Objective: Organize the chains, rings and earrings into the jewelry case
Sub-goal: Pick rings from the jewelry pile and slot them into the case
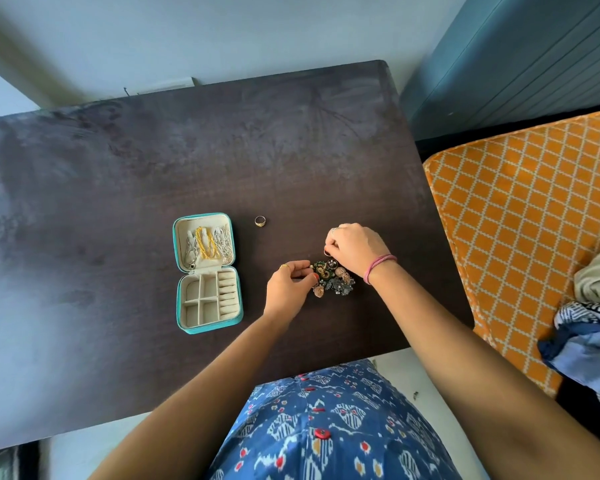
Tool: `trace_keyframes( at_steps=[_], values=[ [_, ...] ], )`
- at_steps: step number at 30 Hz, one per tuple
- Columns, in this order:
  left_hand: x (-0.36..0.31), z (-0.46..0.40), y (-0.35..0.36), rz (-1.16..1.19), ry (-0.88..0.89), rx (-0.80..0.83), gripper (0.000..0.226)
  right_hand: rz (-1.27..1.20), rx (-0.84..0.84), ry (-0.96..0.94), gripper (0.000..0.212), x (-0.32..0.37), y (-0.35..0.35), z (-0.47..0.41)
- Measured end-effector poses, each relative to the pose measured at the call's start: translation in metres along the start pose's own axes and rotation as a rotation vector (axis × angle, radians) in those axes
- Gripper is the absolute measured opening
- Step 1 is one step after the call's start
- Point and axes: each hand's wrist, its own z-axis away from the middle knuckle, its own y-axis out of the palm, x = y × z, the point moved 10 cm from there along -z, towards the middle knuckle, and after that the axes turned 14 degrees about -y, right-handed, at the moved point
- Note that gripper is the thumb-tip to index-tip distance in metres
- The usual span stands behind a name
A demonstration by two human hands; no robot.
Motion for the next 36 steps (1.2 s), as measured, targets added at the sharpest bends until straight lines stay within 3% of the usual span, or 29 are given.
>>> trace_keyframes(
  at_steps=[5, 7, 10, 13, 18, 25, 30, 36],
  values=[
    [0.007, 0.003, -0.005, 0.137, -0.030, 0.023, 0.023, -0.084, -0.079, 0.135, 0.035, -0.023, -0.006, 0.008],
    [0.010, 0.002, -0.008, 0.201, -0.058, 0.031, 0.019, -0.035, -0.114, 0.157, 0.029, -0.033, -0.012, 0.011],
    [0.014, 0.001, -0.011, 0.229, -0.082, 0.040, 0.015, -0.134, -0.106, 0.001, 0.022, -0.029, -0.014, 0.012],
    [0.017, 0.001, -0.012, 0.204, -0.075, 0.043, 0.012, -0.122, 0.028, -0.173, 0.025, -0.009, -0.007, 0.015],
    [0.020, 0.008, -0.011, 0.075, -0.005, 0.025, 0.011, -0.038, 0.022, -0.196, 0.024, -0.008, 0.003, 0.009],
    [0.029, 0.025, -0.008, -0.314, 0.203, 0.038, 0.010, -0.113, -0.058, -0.113, 0.018, -0.013, -0.001, 0.009],
    [0.035, 0.033, -0.010, -0.373, 0.258, 0.045, 0.010, -0.212, -0.136, -0.111, 0.016, 0.000, -0.010, 0.006],
    [0.029, 0.035, -0.009, -0.438, 0.336, 0.051, 0.013, -0.129, -0.072, -0.230, 0.023, 0.065, -0.008, -0.028]
  ],
)
